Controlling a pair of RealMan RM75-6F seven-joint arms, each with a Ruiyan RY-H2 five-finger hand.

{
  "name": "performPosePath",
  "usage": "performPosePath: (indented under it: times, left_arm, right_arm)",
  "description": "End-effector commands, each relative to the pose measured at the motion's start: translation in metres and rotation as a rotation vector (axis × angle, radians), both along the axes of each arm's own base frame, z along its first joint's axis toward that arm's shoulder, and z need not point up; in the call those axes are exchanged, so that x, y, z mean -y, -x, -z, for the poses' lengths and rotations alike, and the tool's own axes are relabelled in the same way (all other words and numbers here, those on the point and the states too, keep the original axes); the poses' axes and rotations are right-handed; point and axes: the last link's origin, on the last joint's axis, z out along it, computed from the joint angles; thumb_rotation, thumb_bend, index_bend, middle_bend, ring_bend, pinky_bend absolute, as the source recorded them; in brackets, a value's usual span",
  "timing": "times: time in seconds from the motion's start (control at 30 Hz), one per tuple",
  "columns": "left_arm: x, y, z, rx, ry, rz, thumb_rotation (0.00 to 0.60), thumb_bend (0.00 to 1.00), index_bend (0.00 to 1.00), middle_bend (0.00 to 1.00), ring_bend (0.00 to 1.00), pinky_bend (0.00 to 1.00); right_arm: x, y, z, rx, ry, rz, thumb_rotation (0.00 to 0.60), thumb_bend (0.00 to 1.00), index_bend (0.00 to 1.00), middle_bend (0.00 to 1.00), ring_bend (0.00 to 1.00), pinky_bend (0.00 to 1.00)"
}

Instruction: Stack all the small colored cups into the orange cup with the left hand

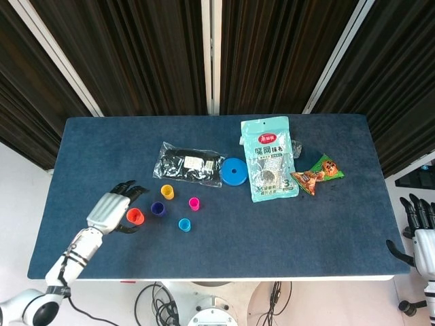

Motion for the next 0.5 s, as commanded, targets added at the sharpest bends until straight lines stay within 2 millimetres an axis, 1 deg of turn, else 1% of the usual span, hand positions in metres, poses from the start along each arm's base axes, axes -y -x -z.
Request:
performPosePath:
  times: [0.03,0.13,0.3,0.37,0.5]
  left_arm:
    - [-0.010,-0.013,0.014,0.001,0.025,0.017,0.600,0.14,0.18,0.18,0.03,0.11]
    - [-0.015,-0.020,0.024,-0.010,0.039,0.025,0.600,0.14,0.18,0.23,0.03,0.11]
    - [-0.019,-0.025,0.041,-0.039,0.045,0.034,0.600,0.13,0.22,0.26,0.03,0.11]
    - [-0.019,-0.026,0.046,-0.052,0.043,0.040,0.600,0.13,0.23,0.28,0.03,0.11]
    - [-0.023,-0.024,0.054,-0.110,0.003,0.067,0.600,0.13,0.25,0.28,0.03,0.10]
  right_arm:
    - [0.000,0.001,0.000,0.003,-0.004,0.007,0.600,0.16,0.00,0.00,0.00,0.00]
    - [0.001,0.001,0.000,0.000,-0.010,0.009,0.600,0.16,0.00,0.00,0.00,0.00]
    - [0.000,0.002,0.001,0.003,-0.008,0.010,0.600,0.16,0.00,0.00,0.00,0.00]
    - [-0.001,0.003,0.000,0.003,-0.006,0.015,0.600,0.17,0.00,0.00,0.00,0.00]
    - [-0.002,0.005,-0.001,0.002,-0.006,0.023,0.600,0.18,0.00,0.00,0.00,0.00]
